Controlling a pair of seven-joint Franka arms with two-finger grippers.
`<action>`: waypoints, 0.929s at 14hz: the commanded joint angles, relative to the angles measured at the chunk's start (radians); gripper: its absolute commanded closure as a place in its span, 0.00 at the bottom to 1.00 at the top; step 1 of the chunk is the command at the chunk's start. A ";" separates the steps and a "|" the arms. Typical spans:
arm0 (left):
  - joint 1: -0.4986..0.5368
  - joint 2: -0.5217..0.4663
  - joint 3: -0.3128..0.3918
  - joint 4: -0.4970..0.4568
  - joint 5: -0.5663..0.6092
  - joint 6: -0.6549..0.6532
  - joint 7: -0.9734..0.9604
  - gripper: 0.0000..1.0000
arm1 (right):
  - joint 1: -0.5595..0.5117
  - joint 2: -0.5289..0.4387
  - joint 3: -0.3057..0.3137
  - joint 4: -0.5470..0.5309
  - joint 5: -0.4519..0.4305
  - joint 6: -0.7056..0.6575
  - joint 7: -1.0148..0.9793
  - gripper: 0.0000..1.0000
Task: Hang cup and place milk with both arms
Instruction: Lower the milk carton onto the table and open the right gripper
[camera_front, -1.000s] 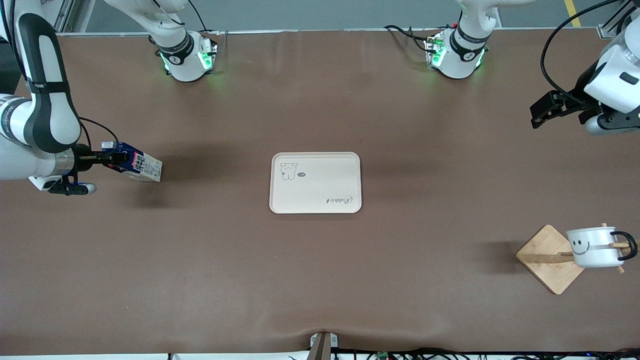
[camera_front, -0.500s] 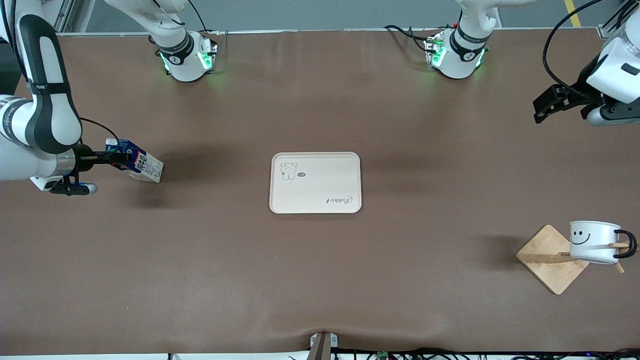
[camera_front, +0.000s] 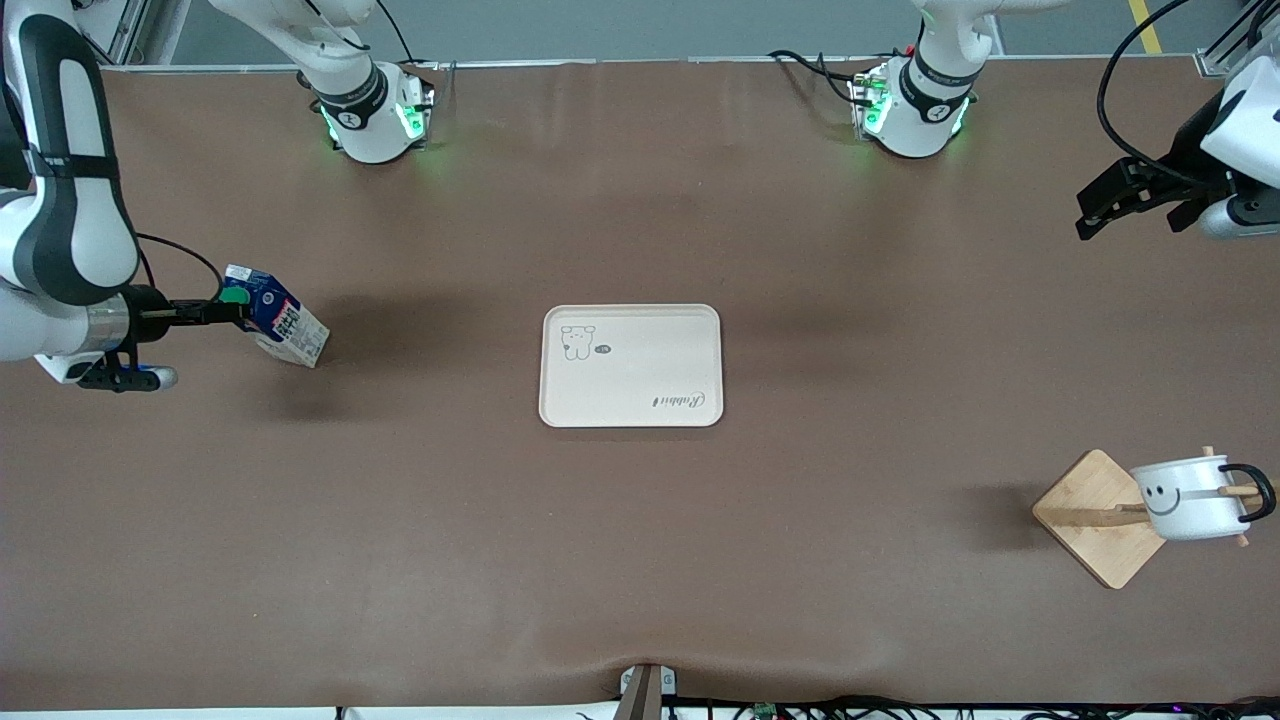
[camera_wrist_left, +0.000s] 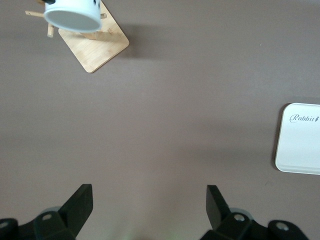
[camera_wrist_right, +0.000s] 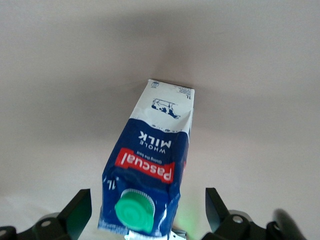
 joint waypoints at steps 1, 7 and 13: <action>0.000 -0.006 -0.004 0.010 -0.003 0.002 0.010 0.00 | -0.004 -0.006 0.013 0.040 -0.015 -0.043 0.005 0.00; 0.002 0.000 -0.005 0.039 0.016 -0.059 0.011 0.00 | 0.057 -0.007 0.017 0.245 0.002 -0.218 0.005 0.00; 0.002 0.000 -0.004 0.036 0.016 -0.059 0.008 0.00 | 0.106 0.016 0.017 0.638 -0.024 -0.338 -0.002 0.00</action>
